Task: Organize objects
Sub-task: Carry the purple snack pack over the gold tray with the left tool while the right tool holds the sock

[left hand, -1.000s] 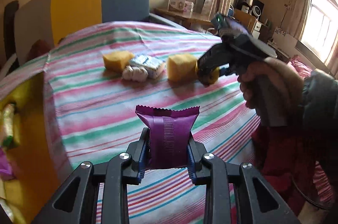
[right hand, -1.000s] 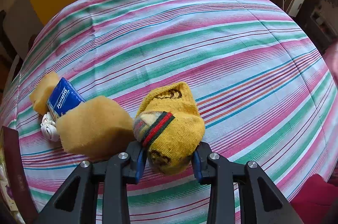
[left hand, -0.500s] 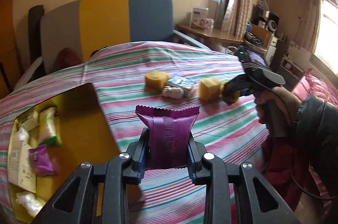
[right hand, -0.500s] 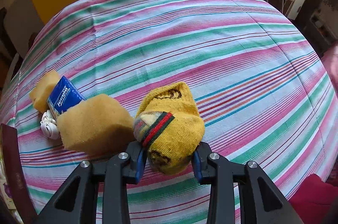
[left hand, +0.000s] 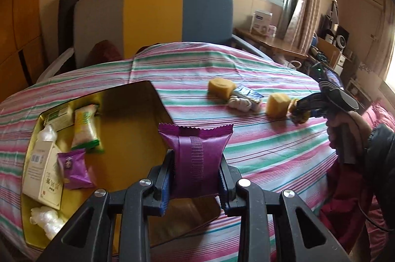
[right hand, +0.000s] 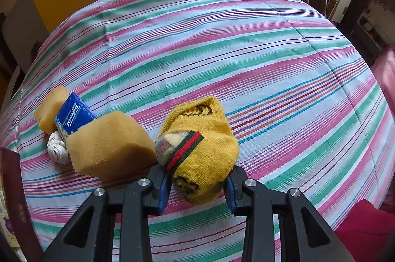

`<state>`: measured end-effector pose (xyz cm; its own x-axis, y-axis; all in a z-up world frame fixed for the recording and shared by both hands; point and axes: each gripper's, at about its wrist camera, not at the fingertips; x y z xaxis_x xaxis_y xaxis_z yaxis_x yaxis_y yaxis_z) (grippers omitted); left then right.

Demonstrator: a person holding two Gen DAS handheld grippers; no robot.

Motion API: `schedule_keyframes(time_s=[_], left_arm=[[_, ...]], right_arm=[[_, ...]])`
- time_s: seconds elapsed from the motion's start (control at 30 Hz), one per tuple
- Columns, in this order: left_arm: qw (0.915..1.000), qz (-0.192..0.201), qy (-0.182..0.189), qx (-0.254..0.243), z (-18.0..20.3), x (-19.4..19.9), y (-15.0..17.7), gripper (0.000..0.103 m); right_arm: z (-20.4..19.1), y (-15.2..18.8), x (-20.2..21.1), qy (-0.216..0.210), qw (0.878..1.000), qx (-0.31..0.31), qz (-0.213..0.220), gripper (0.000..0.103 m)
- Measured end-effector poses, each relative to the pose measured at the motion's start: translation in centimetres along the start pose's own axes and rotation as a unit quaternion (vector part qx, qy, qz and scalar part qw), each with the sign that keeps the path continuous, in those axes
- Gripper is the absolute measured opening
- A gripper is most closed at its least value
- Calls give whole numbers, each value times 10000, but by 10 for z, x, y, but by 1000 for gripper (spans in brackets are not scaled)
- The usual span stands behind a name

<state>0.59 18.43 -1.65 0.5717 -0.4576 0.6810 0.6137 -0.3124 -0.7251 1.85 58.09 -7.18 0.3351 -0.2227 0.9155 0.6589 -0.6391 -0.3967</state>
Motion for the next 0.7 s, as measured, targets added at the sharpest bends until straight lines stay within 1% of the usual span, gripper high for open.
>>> schedule_keyframes(time_s=[0.2,0.4,0.5,0.63,0.7], left_arm=[[9994,-52,-286,209,-31,6,4,30],[9947,-207,-708,723,-85,11,18,30],[9906,-396,-847,998,-109,10,30,30],[9855,-737,-1086,1077,-127,-3,47,31],[9831,-913,-1098,1147,-132,-11,53,31]], right_arm=[[1,0,3,-30,10000,-18,50,36],[0,1,8,-67,9999,-8,118,36],[-2,1,9,-92,9998,6,154,36],[-2,1,10,-143,9997,21,183,36],[-2,1,11,-188,9996,38,207,36]])
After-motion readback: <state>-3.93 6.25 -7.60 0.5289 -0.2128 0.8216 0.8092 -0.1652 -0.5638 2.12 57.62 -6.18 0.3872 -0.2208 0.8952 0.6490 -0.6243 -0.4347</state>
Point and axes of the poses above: each gripper's, at about its wrist camera, not at the fingertips, and x roughly against the way its jaws point, z to its right, y to its underside
